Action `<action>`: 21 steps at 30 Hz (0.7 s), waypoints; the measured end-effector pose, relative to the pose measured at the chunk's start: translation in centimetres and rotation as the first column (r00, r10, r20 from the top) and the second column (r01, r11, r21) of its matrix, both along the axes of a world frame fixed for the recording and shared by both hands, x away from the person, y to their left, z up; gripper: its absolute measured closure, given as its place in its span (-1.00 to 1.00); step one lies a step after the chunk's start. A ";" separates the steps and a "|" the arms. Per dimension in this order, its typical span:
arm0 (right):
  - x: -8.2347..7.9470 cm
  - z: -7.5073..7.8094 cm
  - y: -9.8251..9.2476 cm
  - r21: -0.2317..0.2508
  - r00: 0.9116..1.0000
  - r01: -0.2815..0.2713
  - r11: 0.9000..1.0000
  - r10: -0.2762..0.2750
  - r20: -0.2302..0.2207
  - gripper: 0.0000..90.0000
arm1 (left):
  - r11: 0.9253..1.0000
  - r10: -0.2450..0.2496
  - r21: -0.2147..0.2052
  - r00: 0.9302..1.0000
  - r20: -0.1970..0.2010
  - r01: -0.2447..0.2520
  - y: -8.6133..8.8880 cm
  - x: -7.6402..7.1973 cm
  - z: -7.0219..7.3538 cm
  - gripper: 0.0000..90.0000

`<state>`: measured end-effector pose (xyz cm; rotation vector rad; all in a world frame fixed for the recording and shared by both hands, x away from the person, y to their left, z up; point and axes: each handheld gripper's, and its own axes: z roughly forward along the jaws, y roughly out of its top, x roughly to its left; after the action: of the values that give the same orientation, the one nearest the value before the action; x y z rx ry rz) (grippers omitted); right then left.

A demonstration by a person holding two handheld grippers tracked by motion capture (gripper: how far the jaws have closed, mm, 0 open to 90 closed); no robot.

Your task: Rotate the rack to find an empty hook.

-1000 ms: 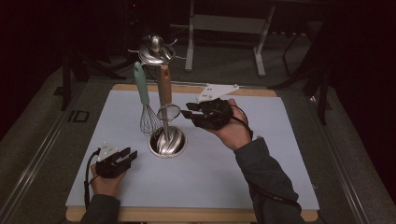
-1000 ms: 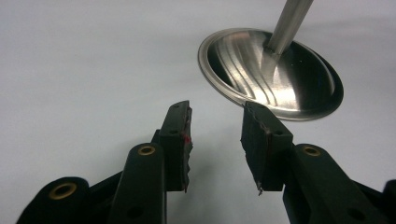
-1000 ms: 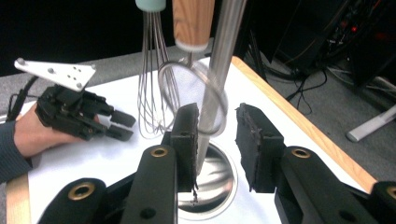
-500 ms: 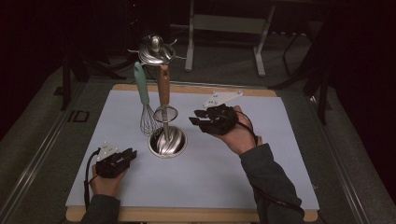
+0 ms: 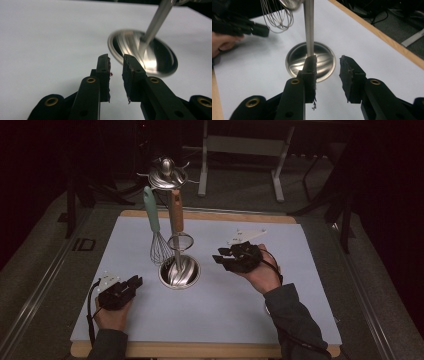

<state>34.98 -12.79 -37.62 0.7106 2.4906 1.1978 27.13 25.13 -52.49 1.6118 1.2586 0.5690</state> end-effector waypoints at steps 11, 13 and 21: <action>0.1 -1.8 -0.8 -0.011 0.999 0.009 1.000 -0.009 -0.032 0.46 | 1.000 -0.002 -0.030 0.998 0.065 0.004 -0.3 -0.8 2.0 0.59; 0.1 -2.0 -1.2 -0.010 0.999 0.017 1.000 -0.018 -0.038 0.45 | 1.000 -0.006 -0.029 0.997 0.081 0.008 -0.3 -1.0 2.6 0.61; 0.1 -2.8 -1.9 -0.013 0.998 0.027 1.000 -0.028 -0.052 0.44 | 0.998 -0.033 -0.042 0.989 0.147 0.040 -0.5 -1.4 4.8 0.64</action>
<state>35.07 -14.71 -40.45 0.7801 2.5196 1.1672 25.68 24.65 -47.71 1.5240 1.1235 0.6207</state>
